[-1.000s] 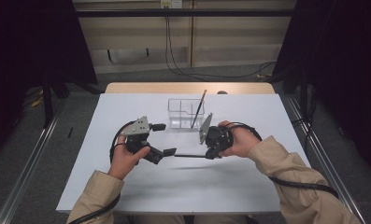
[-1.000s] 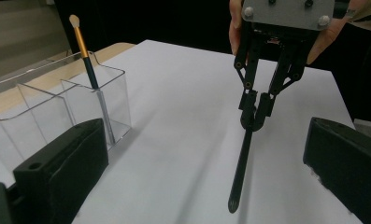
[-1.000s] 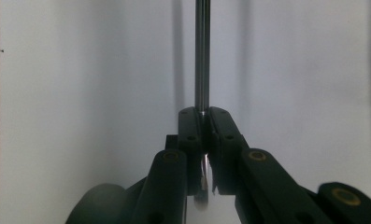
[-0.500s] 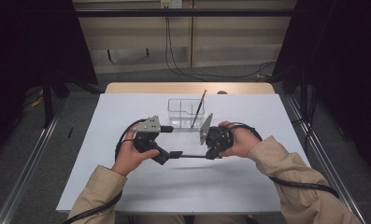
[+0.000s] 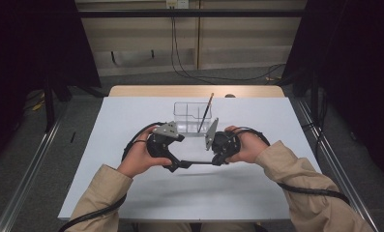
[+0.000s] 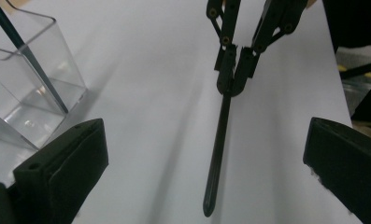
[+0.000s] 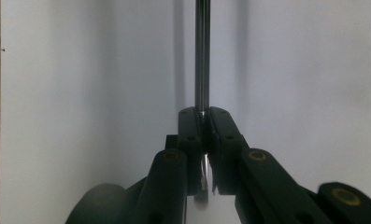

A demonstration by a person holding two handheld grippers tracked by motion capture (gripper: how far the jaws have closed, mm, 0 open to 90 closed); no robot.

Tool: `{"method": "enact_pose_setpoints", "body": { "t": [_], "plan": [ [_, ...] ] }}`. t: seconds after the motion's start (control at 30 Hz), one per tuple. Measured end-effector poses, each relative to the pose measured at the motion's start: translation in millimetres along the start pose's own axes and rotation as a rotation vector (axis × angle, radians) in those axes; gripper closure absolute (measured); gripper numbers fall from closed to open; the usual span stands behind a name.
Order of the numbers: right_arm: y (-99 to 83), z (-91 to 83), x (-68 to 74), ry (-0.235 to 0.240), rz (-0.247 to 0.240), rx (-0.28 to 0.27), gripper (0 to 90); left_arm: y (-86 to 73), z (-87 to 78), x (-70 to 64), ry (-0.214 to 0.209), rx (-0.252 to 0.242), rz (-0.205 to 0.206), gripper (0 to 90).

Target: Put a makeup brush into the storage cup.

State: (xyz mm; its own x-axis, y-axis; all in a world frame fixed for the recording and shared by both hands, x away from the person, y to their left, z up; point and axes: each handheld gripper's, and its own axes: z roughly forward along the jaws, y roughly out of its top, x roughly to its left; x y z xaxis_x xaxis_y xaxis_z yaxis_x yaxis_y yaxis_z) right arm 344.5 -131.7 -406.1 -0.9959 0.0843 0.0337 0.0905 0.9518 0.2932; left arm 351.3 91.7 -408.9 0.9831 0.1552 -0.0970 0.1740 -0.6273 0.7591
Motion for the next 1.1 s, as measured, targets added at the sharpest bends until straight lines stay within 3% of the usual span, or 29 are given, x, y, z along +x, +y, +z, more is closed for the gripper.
{"method": "enact_pose_setpoints", "body": {
  "t": [0.07,0.2,0.33,0.43,0.53,0.57,0.63,0.67,1.1],
  "plan": [
    [-0.2,0.0,-0.6,-0.003,-0.006,-0.003,84.2,2.0,1.2,-0.6,0.003,0.024,0.017,0.0],
    [-0.7,-1.3,-0.5,-0.004,0.0,-0.003,84.2,5.0,4.8,0.0,-0.009,0.071,-0.012,0.0],
    [-1.3,-1.9,-1.2,-0.007,-0.003,-0.007,84.2,5.1,8.3,0.3,0.001,0.127,-0.014,1.2],
    [-1.4,-2.1,-1.7,-0.008,-0.004,-0.012,84.2,5.8,9.8,-0.1,0.016,0.16,0.004,5.7],
    [-0.9,-2.8,-1.1,-0.008,-0.002,-0.008,84.2,8.1,10.1,-1.5,0.014,0.193,0.016,14.6],
    [-0.7,-3.0,-1.2,-0.008,-0.003,-0.009,84.2,8.9,10.0,-1.6,0.008,0.201,0.043,19.9],
    [0.3,-4.0,-0.7,-0.011,0.002,-0.002,84.2,9.8,11.2,-3.1,-0.031,0.212,0.039,35.8],
    [0.6,-4.0,-1.0,-0.01,-0.001,-0.004,84.2,11.0,11.5,-3.3,-0.037,0.231,0.045,39.3],
    [5.9,-5.5,0.1,-0.015,-0.02,-0.019,84.2,14.7,17.5,-4.3,-0.033,0.299,0.035,69.5]
  ]
}}
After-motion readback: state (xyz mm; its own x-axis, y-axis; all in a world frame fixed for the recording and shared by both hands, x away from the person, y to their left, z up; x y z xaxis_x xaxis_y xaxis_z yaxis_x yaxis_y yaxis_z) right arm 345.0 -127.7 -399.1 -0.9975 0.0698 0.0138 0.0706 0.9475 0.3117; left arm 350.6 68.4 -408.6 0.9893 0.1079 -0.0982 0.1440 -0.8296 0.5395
